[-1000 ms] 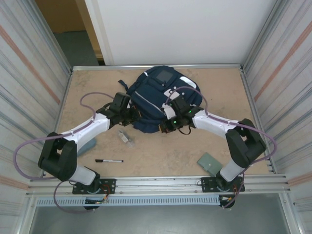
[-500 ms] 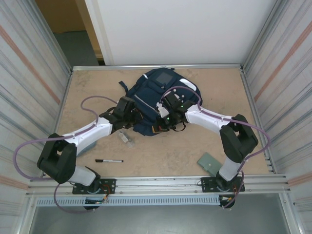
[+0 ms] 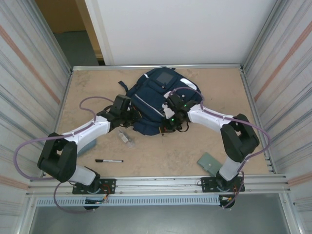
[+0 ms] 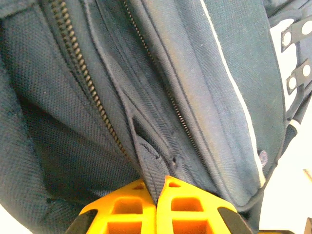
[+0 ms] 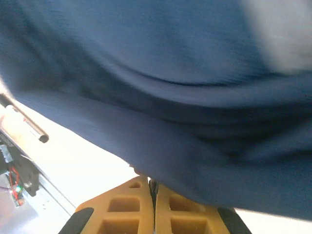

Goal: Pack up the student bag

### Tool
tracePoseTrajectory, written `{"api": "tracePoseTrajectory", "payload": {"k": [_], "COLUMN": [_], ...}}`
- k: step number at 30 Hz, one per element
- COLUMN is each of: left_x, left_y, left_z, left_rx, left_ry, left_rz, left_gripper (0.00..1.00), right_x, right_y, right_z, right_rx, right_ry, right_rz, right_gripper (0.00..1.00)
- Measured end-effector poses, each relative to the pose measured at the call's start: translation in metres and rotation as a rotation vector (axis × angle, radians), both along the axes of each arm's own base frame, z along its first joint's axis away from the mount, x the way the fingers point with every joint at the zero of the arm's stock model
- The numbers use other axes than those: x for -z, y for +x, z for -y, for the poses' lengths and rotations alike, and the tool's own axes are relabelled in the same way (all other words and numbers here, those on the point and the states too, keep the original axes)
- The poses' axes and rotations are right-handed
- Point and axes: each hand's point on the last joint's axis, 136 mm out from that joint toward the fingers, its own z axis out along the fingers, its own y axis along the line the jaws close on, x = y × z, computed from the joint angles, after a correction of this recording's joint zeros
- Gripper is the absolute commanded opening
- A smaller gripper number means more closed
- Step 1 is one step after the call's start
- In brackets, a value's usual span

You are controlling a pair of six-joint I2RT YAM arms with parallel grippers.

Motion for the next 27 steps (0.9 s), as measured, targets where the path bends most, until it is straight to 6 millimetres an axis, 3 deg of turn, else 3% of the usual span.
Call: {"api": "tracePoseTrajectory", "payload": {"k": [5,9,14,18,25,27], "left_x": [-0.009,-0.012,-0.014,-0.021,-0.032,-0.032], "left_y": [0.003,0.002,0.006,0.005,0.009,0.008], "left_z": [-0.006,-0.006,-0.014,-0.005,0.010,0.013], "left_rx": [0.017,0.042,0.047,0.122,0.216,0.236], "left_ry": [0.013,0.003,-0.025,-0.046,-0.075,-0.090], "left_rz": [0.029,0.037,0.029,0.035,0.062,0.061], "left_gripper": [0.00,0.00,0.00,0.00,0.00,0.00], "right_x": [0.009,0.009,0.013,0.033,0.044,0.044], "right_y": [0.005,0.011,0.036,0.058,0.082,0.084], "right_z": [0.049,0.066,0.091,0.119,0.131,0.133], "right_rx": [0.087,0.110,0.170,0.219,0.223,0.226], "right_ry": [-0.037,-0.055,-0.085,-0.180,-0.276,-0.284], "right_rz": [-0.012,0.017,0.069,0.102,0.158,0.170], "right_gripper": [0.00,0.00,0.00,0.00,0.00,0.06]}}
